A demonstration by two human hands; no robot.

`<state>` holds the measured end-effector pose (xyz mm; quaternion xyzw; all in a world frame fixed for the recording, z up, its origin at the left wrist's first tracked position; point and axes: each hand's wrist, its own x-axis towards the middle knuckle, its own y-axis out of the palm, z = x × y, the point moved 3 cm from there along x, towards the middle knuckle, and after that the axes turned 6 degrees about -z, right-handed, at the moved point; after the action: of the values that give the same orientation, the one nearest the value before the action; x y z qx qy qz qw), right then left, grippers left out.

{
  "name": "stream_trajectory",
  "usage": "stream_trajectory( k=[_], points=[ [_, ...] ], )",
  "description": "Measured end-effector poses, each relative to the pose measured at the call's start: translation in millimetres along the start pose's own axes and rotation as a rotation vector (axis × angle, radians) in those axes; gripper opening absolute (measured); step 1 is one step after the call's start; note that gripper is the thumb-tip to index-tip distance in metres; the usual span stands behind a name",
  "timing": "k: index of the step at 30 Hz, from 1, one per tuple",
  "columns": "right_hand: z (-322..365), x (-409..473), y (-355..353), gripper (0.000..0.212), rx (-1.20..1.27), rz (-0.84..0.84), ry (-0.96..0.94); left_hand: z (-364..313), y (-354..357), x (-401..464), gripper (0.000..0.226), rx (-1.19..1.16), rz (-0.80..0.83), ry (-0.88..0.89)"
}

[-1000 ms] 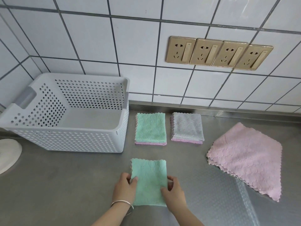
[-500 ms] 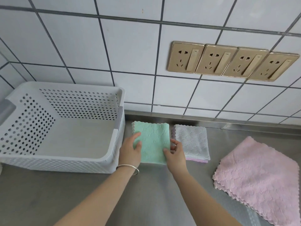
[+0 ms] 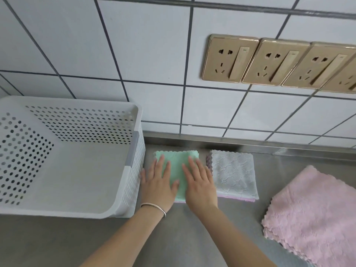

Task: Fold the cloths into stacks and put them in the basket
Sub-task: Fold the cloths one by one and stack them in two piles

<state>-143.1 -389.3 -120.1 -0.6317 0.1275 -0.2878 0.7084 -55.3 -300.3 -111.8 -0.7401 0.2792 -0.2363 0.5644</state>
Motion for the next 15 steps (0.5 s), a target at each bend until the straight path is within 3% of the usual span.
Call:
stream_trajectory(
  k=[3, 6, 10, 12, 15],
  points=[
    [-1.7, 2.0, 9.3, 0.064, -0.019, 0.204, 0.024, 1.6, 15.7, 1.7, 0.072, 0.132, 0.162, 0.058],
    [-8.4, 0.2, 21.6, 0.076, -0.022, 0.347, -0.004, 13.6, 27.7, 0.8, 0.094, 0.123, 0.237, 0.027],
    [-8.9, 9.7, 14.2, 0.063, -0.058, 0.419, -0.025, 15.0, 27.8, 5.2, 0.083, 0.120, 0.328, -0.003],
    [-4.7, 11.8, 7.4, 0.064, -0.004, 0.374, -0.038, 15.5, 18.2, 7.8, 0.072, 0.157, 0.349, -0.029],
    [-17.1, -8.9, -17.2, 0.056, 0.147, 0.023, 0.058, 5.2, 2.7, 5.8, 0.065, 0.146, 0.204, -0.010]
  ],
)
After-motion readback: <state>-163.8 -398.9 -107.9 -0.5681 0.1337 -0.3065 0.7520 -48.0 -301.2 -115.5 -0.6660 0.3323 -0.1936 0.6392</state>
